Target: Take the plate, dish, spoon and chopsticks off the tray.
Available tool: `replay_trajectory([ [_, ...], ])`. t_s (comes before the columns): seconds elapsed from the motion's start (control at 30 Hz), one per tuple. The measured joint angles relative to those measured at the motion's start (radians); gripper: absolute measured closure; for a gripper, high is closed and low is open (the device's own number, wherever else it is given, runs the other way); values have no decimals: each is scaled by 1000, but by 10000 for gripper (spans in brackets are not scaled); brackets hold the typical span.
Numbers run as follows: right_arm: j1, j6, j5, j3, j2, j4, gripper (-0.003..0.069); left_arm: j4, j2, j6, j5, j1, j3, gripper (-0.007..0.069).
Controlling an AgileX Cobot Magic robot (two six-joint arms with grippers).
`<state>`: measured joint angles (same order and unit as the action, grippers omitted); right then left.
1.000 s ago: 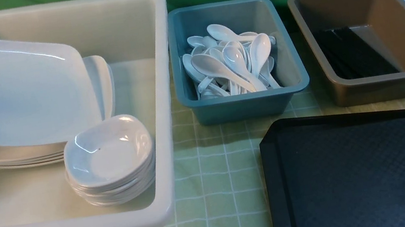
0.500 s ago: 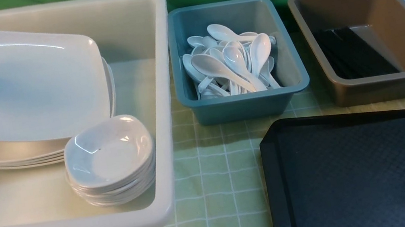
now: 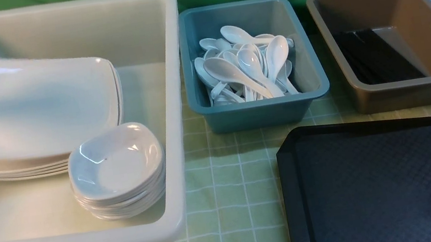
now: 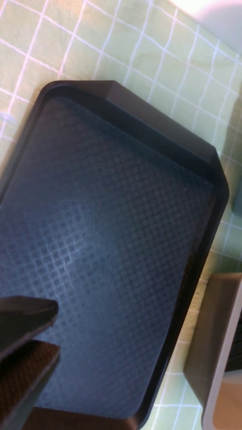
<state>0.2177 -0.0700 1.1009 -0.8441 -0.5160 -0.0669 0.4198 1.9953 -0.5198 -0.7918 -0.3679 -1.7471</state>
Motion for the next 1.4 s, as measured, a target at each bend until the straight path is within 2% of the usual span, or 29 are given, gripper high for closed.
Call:
replay_trajectory([
  [0.2,0,-29,-11,0,0,0,543,-45,-110,38,-15,1,0,277],
  [0.3,0,-66,-14,-4,0,11,543,-46,-200,45,-78,1,0,368],
  [0.4,0,-73,16,-31,0,51,543,-28,-276,68,-156,1,0,504],
  [0.47,0,-52,62,-56,4,102,572,-7,-333,77,-214,1,0,585],
  [0.5,0,-41,82,-60,14,132,609,16,-365,78,-262,1,0,613],
  [0.57,0,-21,94,-58,43,160,638,38,-404,79,-321,1,0,629],
  [0.7,0,11,50,-13,172,173,649,89,-477,110,-413,7,2,640],
  [0.87,0,22,-184,131,329,172,651,106,-540,131,-423,24,32,641],
  [0.9,0,22,-274,200,366,166,651,108,-554,133,-423,30,42,641],
  [1.17,0,23,-718,465,388,160,644,109,-576,137,-426,39,68,641],
  [1.27,0,23,-787,505,387,160,639,109,-576,139,-426,39,68,641],
  [1.4,0,23,-796,535,388,160,625,109,-576,139,-426,39,68,641],
])
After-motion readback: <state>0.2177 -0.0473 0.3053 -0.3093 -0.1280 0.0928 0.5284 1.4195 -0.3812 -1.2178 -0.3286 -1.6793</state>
